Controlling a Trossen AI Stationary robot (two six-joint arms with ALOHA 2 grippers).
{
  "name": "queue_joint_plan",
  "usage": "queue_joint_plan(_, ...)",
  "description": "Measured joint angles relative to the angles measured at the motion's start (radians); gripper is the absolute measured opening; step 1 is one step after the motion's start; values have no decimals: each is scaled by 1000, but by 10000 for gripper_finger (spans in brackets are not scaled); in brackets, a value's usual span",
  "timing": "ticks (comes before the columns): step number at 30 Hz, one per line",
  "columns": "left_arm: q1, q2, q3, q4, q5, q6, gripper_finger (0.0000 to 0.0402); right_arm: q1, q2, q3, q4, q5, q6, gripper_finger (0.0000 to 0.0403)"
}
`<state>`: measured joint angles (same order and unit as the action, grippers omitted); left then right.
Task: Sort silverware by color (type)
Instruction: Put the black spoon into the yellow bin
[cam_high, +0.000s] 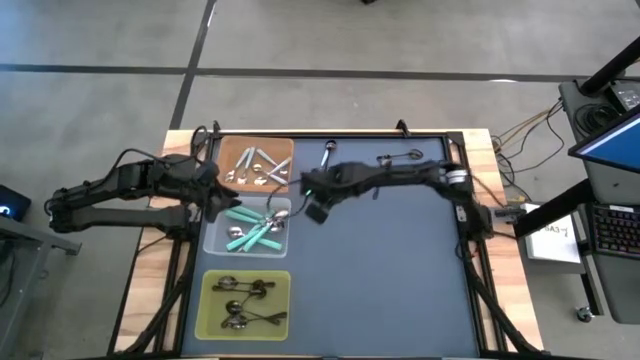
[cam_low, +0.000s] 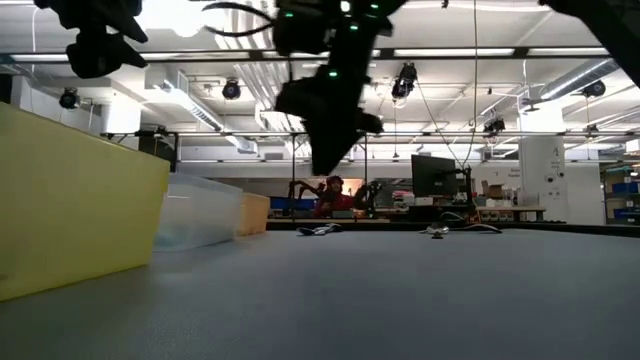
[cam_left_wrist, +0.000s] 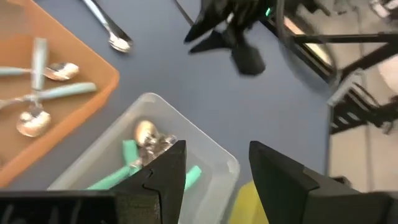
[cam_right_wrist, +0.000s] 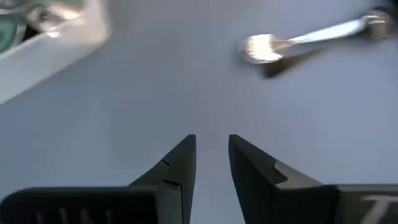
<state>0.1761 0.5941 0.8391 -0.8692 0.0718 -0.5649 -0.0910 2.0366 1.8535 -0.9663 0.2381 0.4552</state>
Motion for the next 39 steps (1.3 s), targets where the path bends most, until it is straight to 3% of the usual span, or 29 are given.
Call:
queue_joint_plan(6, 0, 1, 0, 2, -136, -5, 158, -136, -225, -306, 98, -5, -44, 86)
queue_joint_plan(13, 0, 42, -2, 11, -470, -133, 158, -248, -432, -690, 322, 4, 351, 86)
queue_joint_plan(19, 1, 101, -2, 62, -670, -161, 158, -277, -496, -905, 449, 106, 526, 86)
queue_joint_plan(24, 9, 141, -2, 112, -708, -134, 158, -323, -497, -978, 452, 121, 643, 86)
queue_joint_plan(30, 45, 160, -2, 117, -715, -48, 158, -363, -470, -994, 490, 53, 688, 86)
queue_joint_plan(39, 104, 133, -2, 112, -690, 39, 158, -382, -463, -993, 620, 76, 724, 86)
